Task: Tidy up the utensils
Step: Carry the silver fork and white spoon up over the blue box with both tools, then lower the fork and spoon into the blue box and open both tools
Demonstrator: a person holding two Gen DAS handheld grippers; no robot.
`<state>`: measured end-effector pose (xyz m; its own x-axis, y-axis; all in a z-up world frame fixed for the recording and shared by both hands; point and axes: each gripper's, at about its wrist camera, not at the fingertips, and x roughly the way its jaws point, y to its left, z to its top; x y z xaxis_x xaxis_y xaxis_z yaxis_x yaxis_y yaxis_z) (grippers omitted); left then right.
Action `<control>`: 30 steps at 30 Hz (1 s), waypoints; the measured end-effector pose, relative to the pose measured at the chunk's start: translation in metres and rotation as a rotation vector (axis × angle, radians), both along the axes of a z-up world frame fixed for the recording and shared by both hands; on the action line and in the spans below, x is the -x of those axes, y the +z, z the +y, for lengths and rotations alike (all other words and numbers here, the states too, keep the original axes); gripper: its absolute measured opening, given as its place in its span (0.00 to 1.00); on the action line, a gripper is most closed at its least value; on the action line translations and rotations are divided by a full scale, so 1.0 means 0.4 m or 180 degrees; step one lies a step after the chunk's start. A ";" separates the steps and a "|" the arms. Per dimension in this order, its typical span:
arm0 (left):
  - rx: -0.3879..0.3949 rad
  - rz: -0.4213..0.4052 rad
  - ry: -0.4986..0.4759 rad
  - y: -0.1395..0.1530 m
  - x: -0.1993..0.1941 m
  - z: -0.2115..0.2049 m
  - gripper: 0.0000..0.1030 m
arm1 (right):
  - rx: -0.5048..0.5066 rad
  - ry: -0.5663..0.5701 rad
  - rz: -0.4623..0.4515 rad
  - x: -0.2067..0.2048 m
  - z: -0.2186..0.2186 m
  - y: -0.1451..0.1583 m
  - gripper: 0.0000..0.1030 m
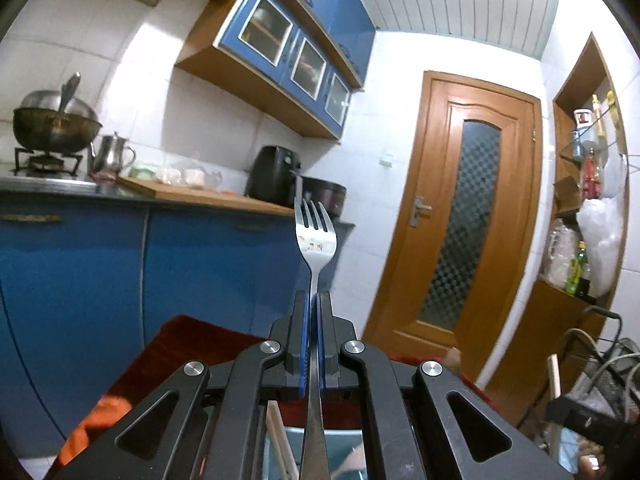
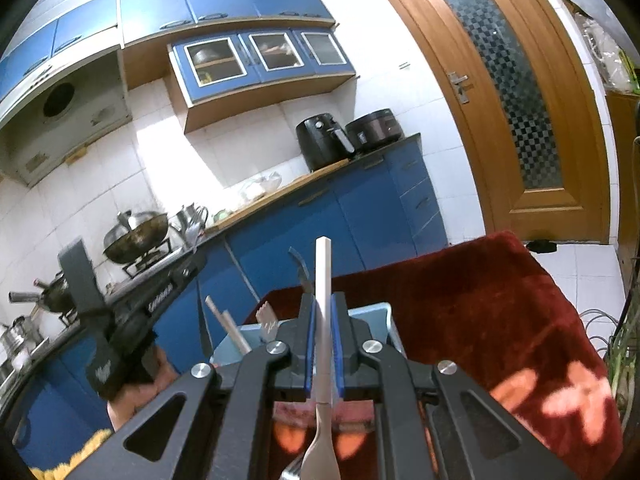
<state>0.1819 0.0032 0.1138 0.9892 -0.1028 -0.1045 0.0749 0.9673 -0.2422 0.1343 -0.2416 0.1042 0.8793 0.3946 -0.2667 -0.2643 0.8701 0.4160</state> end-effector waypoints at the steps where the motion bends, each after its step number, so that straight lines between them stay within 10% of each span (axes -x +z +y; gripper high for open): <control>1: -0.0022 -0.0031 0.0038 -0.002 -0.001 -0.003 0.03 | 0.0004 -0.0031 -0.0016 -0.010 0.002 0.002 0.09; 19: -0.0346 -0.0186 0.0462 -0.113 -0.005 -0.057 0.03 | 0.0556 -0.0581 -0.0668 -0.172 0.087 -0.006 0.09; 30: -0.0406 0.0089 0.0328 -0.138 0.013 -0.061 0.04 | 0.0736 -0.0323 -0.0457 -0.147 0.116 -0.047 0.09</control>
<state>0.1766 -0.0214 0.0586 0.9903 0.0150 -0.1378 -0.0314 0.9926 -0.1176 0.1932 -0.1953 0.0852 0.9465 0.2458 -0.2091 -0.2129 0.9625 0.1680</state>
